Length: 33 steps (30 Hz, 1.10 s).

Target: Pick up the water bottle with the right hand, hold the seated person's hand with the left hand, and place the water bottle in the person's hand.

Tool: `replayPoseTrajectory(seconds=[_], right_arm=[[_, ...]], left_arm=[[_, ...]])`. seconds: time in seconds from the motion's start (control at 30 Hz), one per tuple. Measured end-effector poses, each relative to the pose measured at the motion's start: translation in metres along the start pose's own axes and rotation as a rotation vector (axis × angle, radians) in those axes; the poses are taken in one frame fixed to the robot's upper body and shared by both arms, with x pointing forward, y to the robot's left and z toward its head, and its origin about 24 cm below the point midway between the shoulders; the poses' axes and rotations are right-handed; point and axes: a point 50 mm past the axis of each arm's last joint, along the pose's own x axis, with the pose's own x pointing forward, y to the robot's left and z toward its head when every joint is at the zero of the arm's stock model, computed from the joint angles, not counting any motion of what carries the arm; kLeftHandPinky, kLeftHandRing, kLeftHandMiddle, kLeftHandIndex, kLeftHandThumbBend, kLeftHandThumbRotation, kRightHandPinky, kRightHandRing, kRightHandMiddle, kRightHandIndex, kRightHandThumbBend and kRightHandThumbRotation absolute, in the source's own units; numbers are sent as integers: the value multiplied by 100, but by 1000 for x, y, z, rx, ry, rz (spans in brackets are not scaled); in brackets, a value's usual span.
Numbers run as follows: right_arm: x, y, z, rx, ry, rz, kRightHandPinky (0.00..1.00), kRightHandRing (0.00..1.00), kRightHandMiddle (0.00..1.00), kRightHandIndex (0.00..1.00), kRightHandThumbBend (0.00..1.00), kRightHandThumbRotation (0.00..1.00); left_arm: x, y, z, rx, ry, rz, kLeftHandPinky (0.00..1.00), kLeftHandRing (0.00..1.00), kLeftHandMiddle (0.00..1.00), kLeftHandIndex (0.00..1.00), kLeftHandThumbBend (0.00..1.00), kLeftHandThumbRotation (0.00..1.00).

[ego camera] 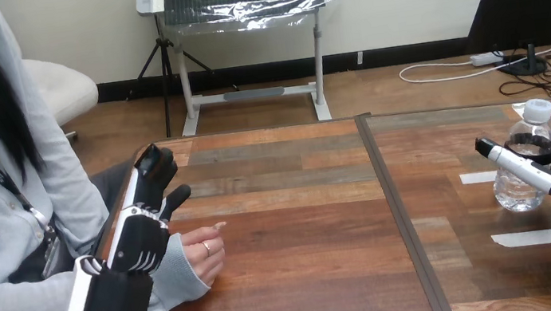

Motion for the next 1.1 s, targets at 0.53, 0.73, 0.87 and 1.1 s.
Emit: replayPoseTrajectory(seconds=[0.53, 0.73, 0.87, 1.1], right_arm=[[3, 1, 10, 19, 13, -42, 70, 77, 80, 82, 95, 7], [4, 1, 13, 44, 13, -74, 60, 67, 71, 70, 92, 2], [4, 1, 15, 54, 15, -94, 51, 58, 63, 61, 90, 1], [5, 0, 15, 61, 21, -118, 46, 52, 55, 51, 88, 0]], left_arm=[[0, 3, 8, 9, -18, -11, 90, 96, 97, 95, 100, 56], [0, 3, 12, 10, -31, -15, 90, 97, 98, 95, 100, 56], [-1, 3, 15, 5, -37, -11, 90, 97, 98, 94, 100, 56], [-3, 3, 19, 27, -54, -3, 81, 92, 95, 92, 100, 61]])
